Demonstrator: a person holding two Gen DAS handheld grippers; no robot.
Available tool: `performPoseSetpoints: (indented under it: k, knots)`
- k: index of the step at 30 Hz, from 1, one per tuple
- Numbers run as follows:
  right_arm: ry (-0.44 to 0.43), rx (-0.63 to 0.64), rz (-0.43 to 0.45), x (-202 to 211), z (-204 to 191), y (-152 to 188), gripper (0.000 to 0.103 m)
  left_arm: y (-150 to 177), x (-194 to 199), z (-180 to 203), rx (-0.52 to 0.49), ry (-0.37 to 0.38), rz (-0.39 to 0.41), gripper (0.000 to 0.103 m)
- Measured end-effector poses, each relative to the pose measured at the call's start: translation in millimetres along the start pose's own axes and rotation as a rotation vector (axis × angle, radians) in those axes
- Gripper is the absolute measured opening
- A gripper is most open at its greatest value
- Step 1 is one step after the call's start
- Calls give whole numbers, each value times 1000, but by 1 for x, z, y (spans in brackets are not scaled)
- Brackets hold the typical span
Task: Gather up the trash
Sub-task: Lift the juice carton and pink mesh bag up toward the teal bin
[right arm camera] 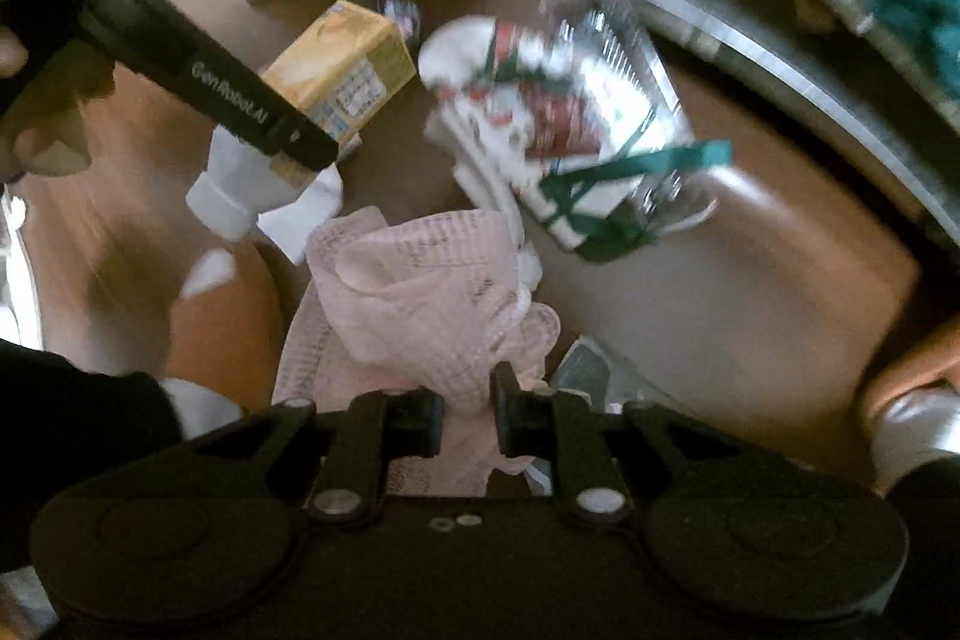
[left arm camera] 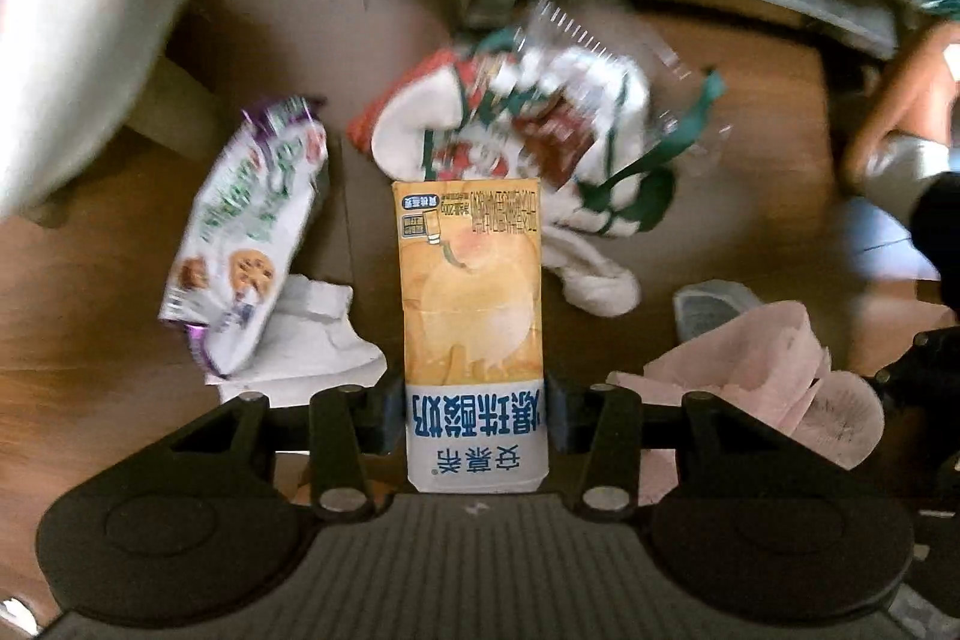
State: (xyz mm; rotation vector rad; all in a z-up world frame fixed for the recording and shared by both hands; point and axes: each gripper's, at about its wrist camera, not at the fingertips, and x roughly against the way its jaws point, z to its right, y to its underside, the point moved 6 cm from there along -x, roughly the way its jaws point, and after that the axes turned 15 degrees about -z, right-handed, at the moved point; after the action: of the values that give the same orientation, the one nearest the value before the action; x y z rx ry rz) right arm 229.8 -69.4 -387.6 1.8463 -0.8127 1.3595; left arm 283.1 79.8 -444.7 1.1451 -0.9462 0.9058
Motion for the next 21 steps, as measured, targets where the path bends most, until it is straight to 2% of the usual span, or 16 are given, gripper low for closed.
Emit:
performPoseSetpoints:
  k: [3,9,13,18,21]
  knots:
    - [10,-5,71,43,-8,9,14,11,44,3,-16,-24,57,44]
    - [23,-30,232,125,-14,32,14,33,144,19,10,-22,224,44]
    - [40,-51,356,183,-16,56,13,62,206,40,32,-20,349,44]
    - [62,-86,511,248,-14,90,13,100,261,65,80,19,473,44]
    - [78,-100,602,284,-10,109,13,123,295,83,80,7,557,45]
